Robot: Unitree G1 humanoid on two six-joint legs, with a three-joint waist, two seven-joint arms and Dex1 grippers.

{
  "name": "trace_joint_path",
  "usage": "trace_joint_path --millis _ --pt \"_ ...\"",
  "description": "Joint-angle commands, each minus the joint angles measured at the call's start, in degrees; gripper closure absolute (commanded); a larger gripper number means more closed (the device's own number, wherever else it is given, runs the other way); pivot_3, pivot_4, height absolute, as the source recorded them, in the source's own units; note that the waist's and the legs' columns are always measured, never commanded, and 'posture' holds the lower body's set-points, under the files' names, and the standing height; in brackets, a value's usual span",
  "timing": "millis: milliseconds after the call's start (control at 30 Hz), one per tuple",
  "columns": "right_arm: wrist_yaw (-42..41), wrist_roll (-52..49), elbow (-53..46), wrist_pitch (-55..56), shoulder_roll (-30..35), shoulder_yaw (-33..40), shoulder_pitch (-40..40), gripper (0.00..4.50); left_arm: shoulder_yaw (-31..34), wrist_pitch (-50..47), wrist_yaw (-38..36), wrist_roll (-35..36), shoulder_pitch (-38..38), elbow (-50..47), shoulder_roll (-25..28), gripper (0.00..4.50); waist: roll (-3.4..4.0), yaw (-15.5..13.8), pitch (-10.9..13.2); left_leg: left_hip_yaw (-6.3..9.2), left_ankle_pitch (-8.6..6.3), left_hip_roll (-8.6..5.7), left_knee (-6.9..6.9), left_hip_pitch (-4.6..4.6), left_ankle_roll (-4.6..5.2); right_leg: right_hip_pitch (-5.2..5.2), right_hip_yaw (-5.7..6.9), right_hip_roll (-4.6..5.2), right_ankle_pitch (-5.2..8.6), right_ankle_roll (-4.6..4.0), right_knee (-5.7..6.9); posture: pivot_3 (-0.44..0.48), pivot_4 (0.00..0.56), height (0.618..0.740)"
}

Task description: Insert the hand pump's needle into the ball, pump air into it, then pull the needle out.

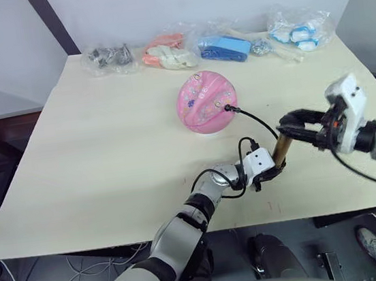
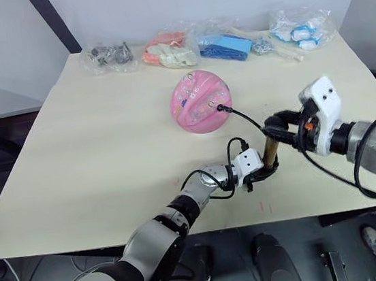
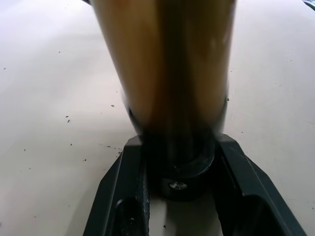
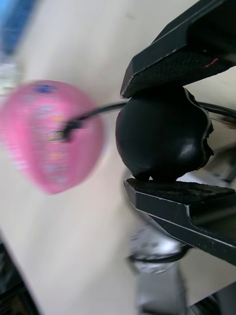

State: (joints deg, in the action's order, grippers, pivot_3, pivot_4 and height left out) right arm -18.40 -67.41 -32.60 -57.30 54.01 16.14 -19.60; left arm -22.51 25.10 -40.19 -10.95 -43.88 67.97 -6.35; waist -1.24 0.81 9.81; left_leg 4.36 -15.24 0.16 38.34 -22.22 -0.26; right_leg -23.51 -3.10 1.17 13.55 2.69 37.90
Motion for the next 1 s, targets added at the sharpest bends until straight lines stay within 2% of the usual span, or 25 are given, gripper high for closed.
trace_joint_path --millis 33,333,433,600,733,1000 --pt "3.2 -5.6 -0.3 -0.3 2.9 7.0 -5.4 2.44 -2.6 -1.4 -0.6 -4.2 2.7 2.9 0.6 3.36 -0.01 0.0 0.0 0.01 0.0 0.0 0.0 0.0 0.0 0.0 0.01 0.0 0.0 0.0 0.0 0.0 0.15 0.74" --pt "7.1 -15.3 5.2 -3.3 13.4 8.9 -16.8 2.44 -2.5 -1.6 -0.5 -4.3 2.8 3.1 0.3 3.36 0.03 -0.1 0.0 -0.06 -0.04 0.0 0.0 -0.01 0.07 0.0 -0.03 0.05 0.0 0.0 0.0 0.0 0.15 0.74" --pt "7.5 -16.2 5.4 -3.2 13.6 8.0 -16.5 2.44 -2.5 -1.6 -0.4 -4.3 2.8 3.2 0.3 3.36 -0.03 -0.2 0.0 -0.03 -0.04 0.0 0.0 -0.03 0.08 0.0 0.0 0.06 0.0 0.0 -0.03 0.0 0.15 0.74" --pt "6.2 -11.0 1.1 -1.8 8.1 6.2 -4.0 2.44 -2.3 -1.6 -0.4 -4.4 2.9 3.1 0.3 3.36 -0.42 -0.2 -0.5 0.01 -0.07 0.01 0.0 -0.06 0.13 0.0 0.06 0.07 0.0 0.0 -0.04 0.0 0.15 0.74" --pt "2.5 -0.7 -0.8 3.0 3.8 1.8 8.0 2.44 -2.2 -1.6 -0.5 -4.6 3.1 2.9 0.4 3.36 -0.64 -0.2 -0.9 0.01 -0.13 0.04 -0.04 0.23 0.23 0.25 0.06 0.05 0.01 0.0 -0.08 0.0 0.15 0.74" --pt "-0.2 15.6 2.6 10.6 -5.5 -12.2 17.0 2.44 -1.8 -1.8 -0.7 -4.6 3.6 2.2 0.7 3.36 -0.89 0.2 -2.3 -0.04 -0.33 0.15 -0.07 0.54 0.53 0.5 0.01 -0.16 0.08 -0.09 -0.18 0.0 0.15 0.74"
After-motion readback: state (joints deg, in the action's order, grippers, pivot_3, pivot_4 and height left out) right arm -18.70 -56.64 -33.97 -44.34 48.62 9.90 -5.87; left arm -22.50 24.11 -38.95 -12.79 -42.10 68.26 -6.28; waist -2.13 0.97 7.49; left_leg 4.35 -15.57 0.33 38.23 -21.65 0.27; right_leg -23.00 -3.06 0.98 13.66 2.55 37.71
